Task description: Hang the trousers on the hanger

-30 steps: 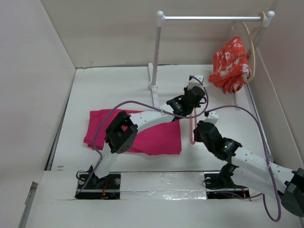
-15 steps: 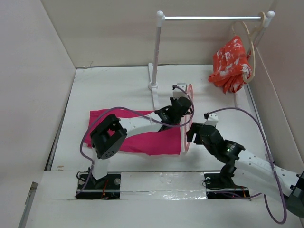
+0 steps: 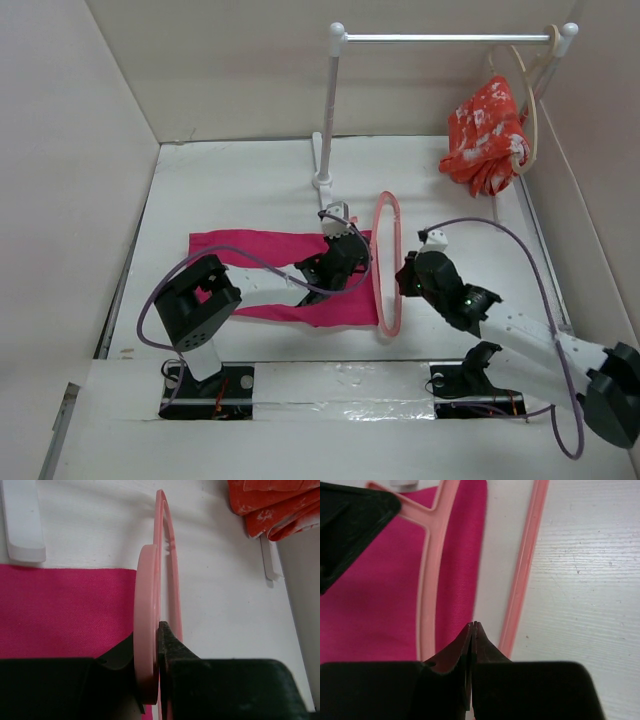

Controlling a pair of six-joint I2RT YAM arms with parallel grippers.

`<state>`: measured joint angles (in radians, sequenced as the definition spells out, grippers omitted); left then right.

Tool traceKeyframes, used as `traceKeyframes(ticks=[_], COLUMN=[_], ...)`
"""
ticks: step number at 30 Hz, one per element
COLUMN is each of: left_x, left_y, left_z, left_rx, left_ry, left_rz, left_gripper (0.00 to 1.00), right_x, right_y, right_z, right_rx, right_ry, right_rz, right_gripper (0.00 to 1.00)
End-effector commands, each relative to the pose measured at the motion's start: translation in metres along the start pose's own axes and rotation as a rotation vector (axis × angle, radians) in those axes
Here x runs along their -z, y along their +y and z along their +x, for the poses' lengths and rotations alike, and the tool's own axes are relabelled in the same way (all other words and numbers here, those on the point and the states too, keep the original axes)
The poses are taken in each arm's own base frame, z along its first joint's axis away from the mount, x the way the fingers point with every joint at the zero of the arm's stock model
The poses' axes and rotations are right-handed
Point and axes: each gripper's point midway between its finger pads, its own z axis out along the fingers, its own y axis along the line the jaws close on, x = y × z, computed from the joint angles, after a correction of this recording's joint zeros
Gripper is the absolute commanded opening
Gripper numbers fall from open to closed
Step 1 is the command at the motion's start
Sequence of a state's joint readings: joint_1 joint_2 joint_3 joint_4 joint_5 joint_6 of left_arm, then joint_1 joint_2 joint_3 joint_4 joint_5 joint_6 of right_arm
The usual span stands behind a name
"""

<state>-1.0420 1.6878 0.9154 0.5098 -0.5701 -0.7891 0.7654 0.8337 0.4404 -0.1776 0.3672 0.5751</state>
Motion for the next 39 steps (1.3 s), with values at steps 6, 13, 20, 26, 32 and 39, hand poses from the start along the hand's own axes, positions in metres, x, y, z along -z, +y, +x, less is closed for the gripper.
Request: traceKeyframes(ticks=[6, 13, 20, 26, 32, 39], left_x=[0.01, 0.017, 0.023, 0.028, 0.037, 0.049], left_y=[0.019, 0.037, 0.048, 0.057, 0.067, 0.088], left_z=[0.013, 0.021, 0.029, 0.027, 0.019, 0.019], left_rx=[0.068, 0.034, 0.011, -0.012, -0.073, -0.162], left_ry=[0.005, 0.02, 0.035, 0.028, 0.013, 0.028], left_rz=[-0.013, -0.028, -0.025, -0.031, -0.047, -0.085], left_gripper=[0.0, 0.0, 0.0, 0.0, 0.0, 0.0], right_x=[-0.063, -0.087, -0.09, -0.09, -0.061, -0.016], right_y=[0.029, 0.031, 0.027, 0.034, 0.027, -0.01], right_z=[-0.01, 0.02, 0.044, 0.059, 0.014, -0.061], right_rx=[0.0, -0.026, -0.078, -0.14, -0.159, -0.134], right_ry=[0.045, 0.115, 0.146, 0.178, 0.057, -0.135], right_rz=[-0.095, -0.109, -0.126, -0.204, -0.19, -0.097], right_gripper=[0.35, 0.44, 0.5, 0.01, 0.0, 0.0])
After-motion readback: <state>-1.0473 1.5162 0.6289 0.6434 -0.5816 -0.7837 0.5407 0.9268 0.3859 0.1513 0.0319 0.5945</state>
